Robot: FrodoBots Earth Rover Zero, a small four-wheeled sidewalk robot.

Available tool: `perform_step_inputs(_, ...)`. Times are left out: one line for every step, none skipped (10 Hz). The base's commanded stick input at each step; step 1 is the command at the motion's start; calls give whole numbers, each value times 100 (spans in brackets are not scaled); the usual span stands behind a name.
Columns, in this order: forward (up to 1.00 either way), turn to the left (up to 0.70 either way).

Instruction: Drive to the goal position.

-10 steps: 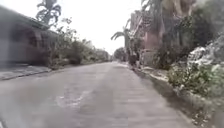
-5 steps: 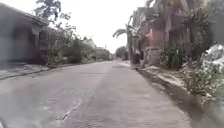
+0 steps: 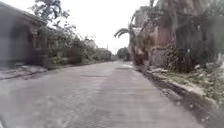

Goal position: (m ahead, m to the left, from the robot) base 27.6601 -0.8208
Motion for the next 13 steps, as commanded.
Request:
perform_step_inputs(100,-36)
perform_step_inputs(100,-11)
perform_step_inputs(100,0)
perform_step_inputs(100,0)
perform_step_inputs(100,0)
perform_step_inputs(100,0)
perform_step_inputs(100,0)
perform_step_inputs(100,0)
perform_step_inputs(100,0)
perform_step_inputs(100,0)
perform_step_inputs(100,0)
perform_step_inputs(100,0)
perform_step_inputs(100,0)
